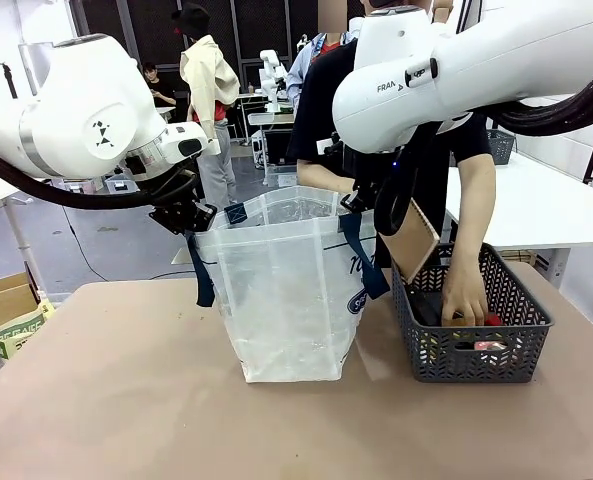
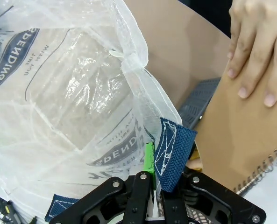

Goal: Transfer purchased items from the store into the shopping bag.
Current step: Move the Reusable shopping bag to the right side of the table.

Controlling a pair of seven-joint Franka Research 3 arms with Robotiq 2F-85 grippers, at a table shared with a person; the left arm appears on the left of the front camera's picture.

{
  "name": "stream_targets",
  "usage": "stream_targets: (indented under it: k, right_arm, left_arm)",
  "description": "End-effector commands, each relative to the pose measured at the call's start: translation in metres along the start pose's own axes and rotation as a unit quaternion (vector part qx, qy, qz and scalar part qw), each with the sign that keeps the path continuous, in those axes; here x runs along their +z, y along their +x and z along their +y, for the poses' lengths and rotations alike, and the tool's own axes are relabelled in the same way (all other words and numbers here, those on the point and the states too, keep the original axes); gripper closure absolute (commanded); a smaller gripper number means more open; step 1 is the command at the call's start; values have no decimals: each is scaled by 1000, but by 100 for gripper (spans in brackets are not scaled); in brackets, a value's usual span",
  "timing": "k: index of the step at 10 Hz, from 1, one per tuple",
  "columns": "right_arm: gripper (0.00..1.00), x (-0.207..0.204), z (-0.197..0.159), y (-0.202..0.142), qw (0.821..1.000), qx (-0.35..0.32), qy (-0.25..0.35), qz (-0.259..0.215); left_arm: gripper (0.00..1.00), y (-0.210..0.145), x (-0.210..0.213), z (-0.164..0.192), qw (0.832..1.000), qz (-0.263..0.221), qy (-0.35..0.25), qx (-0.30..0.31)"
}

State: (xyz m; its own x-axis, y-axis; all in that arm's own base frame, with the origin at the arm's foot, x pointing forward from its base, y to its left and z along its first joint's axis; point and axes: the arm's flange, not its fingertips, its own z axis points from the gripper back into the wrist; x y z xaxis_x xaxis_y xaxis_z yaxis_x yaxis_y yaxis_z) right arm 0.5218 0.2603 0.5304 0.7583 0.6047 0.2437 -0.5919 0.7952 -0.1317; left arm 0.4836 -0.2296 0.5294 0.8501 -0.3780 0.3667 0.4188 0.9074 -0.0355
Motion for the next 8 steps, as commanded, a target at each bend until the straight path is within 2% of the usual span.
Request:
stream_targets:
  k: [1, 8]
  right_arm:
    - [100, 1, -1, -2, 1000, 0, -1, 6]
    - [100, 1, -1, -2, 1000, 0, -1, 6]
  left_arm:
    - [100, 1, 1, 1, 1000, -1, 5, 1]
    - [100, 1, 1, 1, 1000, -1, 5, 1]
